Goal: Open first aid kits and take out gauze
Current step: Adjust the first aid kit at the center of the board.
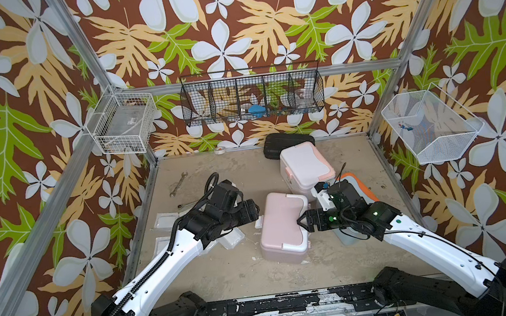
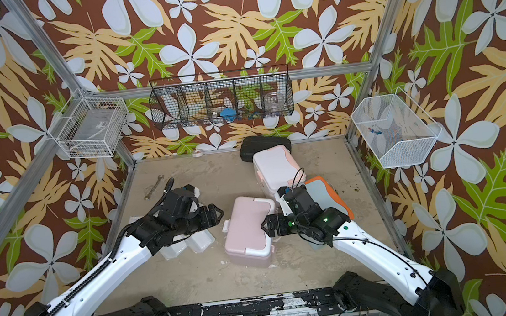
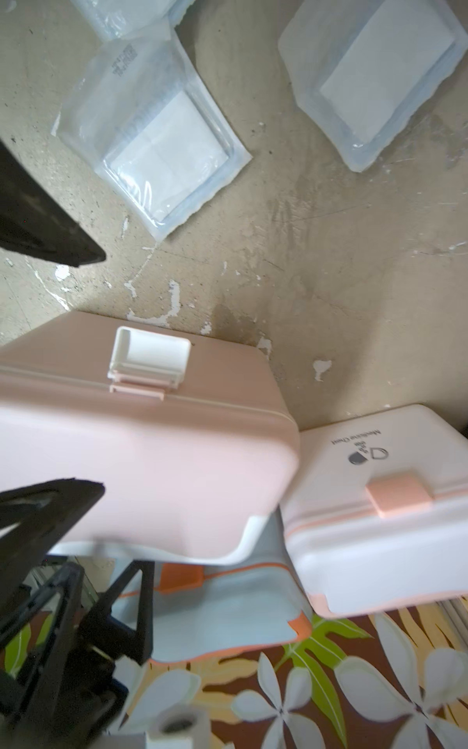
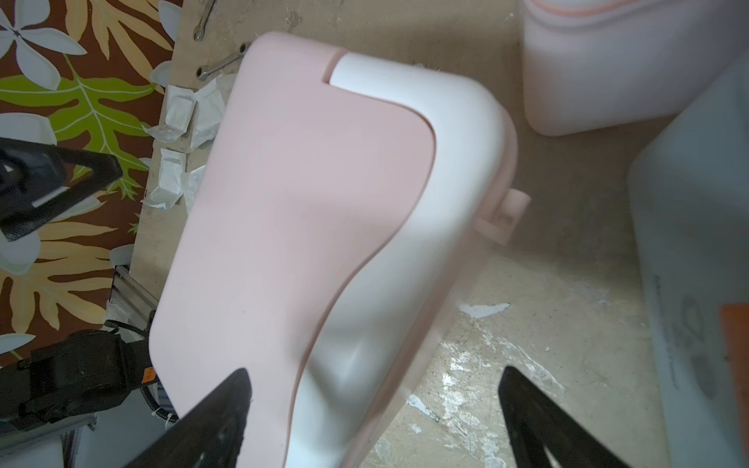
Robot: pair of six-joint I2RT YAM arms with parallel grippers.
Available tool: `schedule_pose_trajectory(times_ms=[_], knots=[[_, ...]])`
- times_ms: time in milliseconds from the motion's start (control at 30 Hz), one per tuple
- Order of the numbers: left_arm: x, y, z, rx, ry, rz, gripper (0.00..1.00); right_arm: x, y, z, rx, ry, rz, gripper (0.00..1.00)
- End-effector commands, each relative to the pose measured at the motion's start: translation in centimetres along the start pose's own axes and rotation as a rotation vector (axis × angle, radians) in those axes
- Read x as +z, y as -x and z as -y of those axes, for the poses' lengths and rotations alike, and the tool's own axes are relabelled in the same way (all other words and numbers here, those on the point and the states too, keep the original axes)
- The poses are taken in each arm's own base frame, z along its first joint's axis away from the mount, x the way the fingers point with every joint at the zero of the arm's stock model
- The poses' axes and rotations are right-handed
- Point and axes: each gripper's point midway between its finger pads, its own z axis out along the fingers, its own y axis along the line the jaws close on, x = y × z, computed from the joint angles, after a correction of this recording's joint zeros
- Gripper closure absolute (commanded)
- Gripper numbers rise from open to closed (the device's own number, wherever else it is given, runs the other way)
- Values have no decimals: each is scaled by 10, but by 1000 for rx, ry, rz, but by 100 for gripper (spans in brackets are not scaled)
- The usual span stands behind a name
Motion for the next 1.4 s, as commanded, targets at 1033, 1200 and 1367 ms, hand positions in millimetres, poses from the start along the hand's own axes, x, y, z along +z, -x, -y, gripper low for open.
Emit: schedule_pose_trajectory(times_ms=[1033,1200,1367], knots=[[12,-67,36,-57,-256,-98,11,-20,78,-18,-242,-184,71,11],[6,-49,15,-79,-247,-54,10,-15,64,-52,-317,-95,16,30],[7,-29,5,-101,-304,-21,6,-2,43,-71,-373,-47,-57,55]])
